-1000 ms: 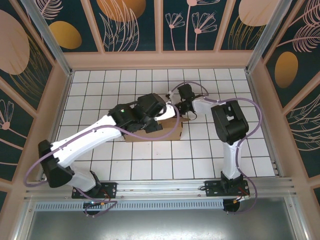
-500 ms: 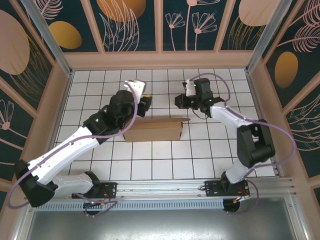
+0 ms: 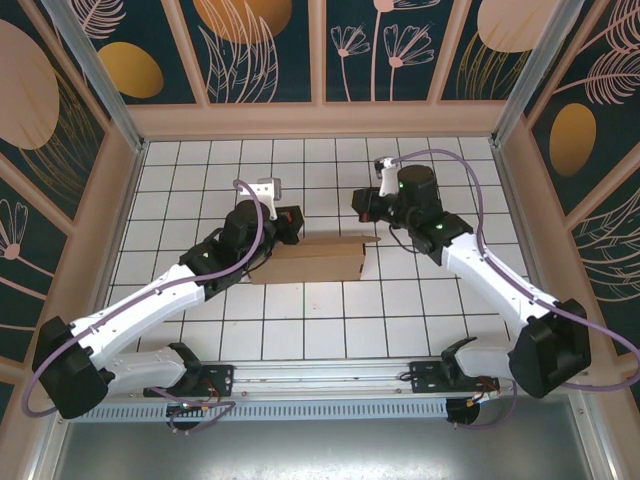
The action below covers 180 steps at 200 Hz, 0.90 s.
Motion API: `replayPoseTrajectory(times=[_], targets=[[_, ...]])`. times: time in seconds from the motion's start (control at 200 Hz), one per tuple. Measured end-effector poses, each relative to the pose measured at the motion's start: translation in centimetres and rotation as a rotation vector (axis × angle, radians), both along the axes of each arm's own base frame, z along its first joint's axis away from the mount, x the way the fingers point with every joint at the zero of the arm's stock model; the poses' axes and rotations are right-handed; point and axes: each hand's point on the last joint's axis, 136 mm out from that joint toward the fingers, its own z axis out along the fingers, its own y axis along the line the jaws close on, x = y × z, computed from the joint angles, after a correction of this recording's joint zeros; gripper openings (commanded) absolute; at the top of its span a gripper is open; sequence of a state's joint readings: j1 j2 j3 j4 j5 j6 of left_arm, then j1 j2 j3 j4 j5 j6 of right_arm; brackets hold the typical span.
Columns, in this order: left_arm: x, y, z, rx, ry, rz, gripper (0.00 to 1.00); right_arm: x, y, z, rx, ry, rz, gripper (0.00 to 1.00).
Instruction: Fold the paper box
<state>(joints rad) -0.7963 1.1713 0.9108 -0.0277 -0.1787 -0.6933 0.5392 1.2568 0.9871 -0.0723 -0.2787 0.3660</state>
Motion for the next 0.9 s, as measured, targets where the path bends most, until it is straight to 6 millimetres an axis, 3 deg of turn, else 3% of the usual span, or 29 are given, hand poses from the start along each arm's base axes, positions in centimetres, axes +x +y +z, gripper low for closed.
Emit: replayPoseTrajectory(times=[0.225,0.32,0.525,0.731,0.786,0.871,0.901], targets=[[-0.7,0.7,-1.4,-0.039,0.040,0.018,0.00,-3.3,2.5,-0.1,-0.018,-0.012,0.038,0.00],[-1.0,1.0,-2.3,-0.053,0.052,0.026,0.00,-3.9,3.0,-0.4,-0.033,-0.014,0.037,0.00],[-1.9,1.8,-6.7,-0.020,0.127,0.044,0.00,-4.9,4.3,-0.9,-0.055,-0.018,0.057,0.00],[-2.2,2.2,-7.4,-0.042,0.132,0.051,0.00,-5.7,5.7,-2.6,-0.103,-0.008,0.112,0.00],[-2.2,2.2,-7.4,-0.048,0.130,0.052,0.00,-5.9,5.9,-2.8,-0.118,-0.022,0.137,0.15],[-2.2,2.2,-7.5,-0.055,0.128,0.054,0.00,-6.2,6.1,-2.8,-0.160,-0.073,0.185,0.57],[-2.2,2.2,-7.6,-0.056,0.126,0.054,0.00,-6.2,6.0,-2.9,-0.190,-0.096,0.205,0.66]])
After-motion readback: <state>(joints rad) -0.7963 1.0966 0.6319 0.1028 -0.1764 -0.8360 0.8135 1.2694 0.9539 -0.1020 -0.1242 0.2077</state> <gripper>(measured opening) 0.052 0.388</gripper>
